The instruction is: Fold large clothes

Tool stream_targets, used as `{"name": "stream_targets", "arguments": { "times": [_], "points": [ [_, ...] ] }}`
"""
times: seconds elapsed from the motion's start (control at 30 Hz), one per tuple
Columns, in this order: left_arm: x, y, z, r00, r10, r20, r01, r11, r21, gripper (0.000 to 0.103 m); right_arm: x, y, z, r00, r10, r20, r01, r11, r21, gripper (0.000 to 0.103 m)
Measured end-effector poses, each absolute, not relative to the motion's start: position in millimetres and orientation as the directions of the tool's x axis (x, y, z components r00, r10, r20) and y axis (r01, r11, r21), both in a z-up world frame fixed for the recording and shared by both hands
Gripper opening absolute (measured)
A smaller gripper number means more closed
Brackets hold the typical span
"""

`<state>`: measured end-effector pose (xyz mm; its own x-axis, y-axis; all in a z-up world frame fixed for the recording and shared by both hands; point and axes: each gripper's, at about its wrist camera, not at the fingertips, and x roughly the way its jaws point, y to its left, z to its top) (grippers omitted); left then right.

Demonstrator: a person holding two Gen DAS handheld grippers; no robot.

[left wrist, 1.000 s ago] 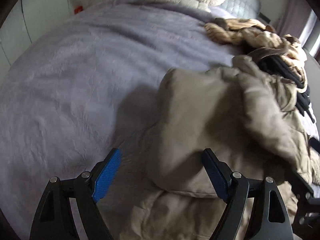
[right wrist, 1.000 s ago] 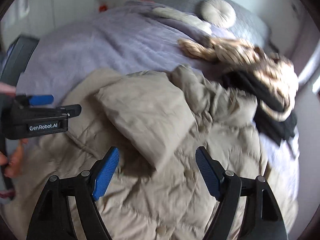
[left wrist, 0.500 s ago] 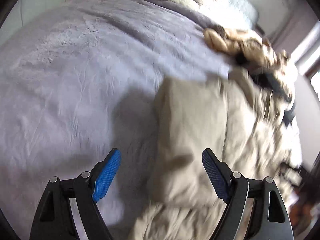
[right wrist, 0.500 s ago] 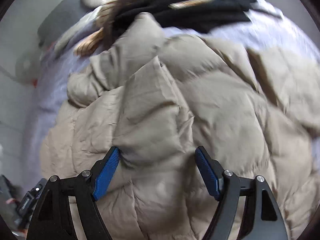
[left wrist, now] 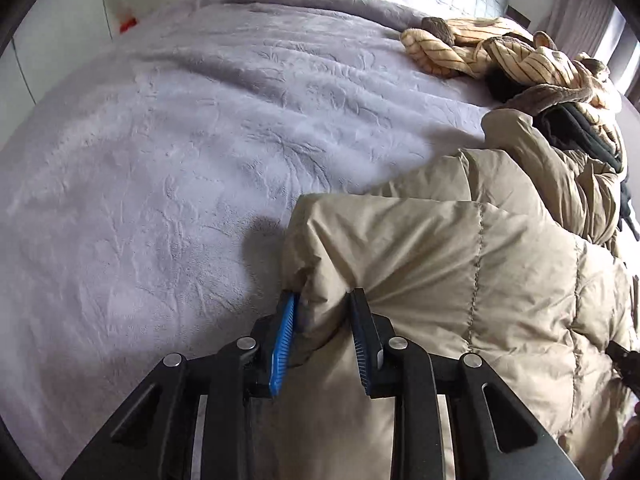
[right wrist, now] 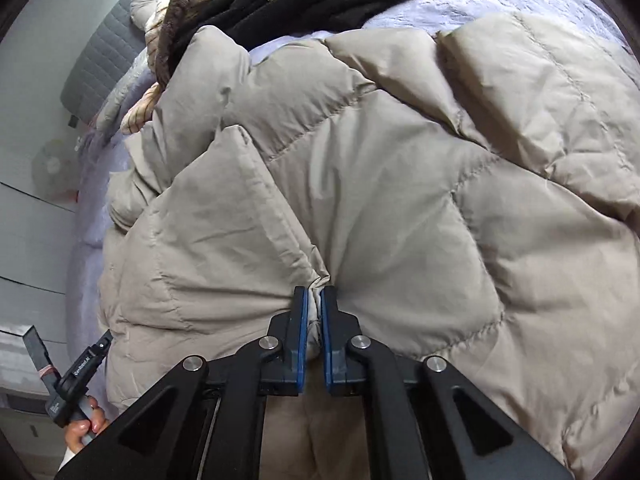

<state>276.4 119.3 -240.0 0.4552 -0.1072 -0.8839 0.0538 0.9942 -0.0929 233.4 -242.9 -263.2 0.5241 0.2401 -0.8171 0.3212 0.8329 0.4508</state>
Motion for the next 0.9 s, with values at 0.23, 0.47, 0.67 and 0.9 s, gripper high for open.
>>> {"name": "stream_targets", "arguments": {
  "times": [0.23, 0.47, 0.67, 0.9],
  "points": [
    [248.0, 136.1, -202.3, 0.520, -0.074, -0.851, 0.035, 0.997, -0.065, 0.030, 214.4, -242.1, -242.5, 0.527, 0.209, -0.824, 0.276, 0.874, 0.399, 0.021],
    [203.4, 122.0, -190.6, 0.468, -0.126, -0.875, 0.100, 0.991, -0.089, 0.030, 179.6, -257.4, -228.8, 0.529, 0.210, -0.822, 0.273, 0.875, 0.399, 0.048],
    [164.6, 78.1, -192.9, 0.400, -0.157, -0.903, 0.144, 0.984, -0.107, 0.064, 150.8, -265.5, -227.0, 0.509, 0.249, -0.824, 0.297, 0.847, 0.440, 0.059],
    [137.2, 28.4, -179.3, 0.413, -0.152, -0.898, 0.197, 0.978, -0.075, 0.098, 116.1, -290.4, -222.6, 0.507, 0.272, -0.818, 0.331, 0.815, 0.476, 0.081]
  ]
}}
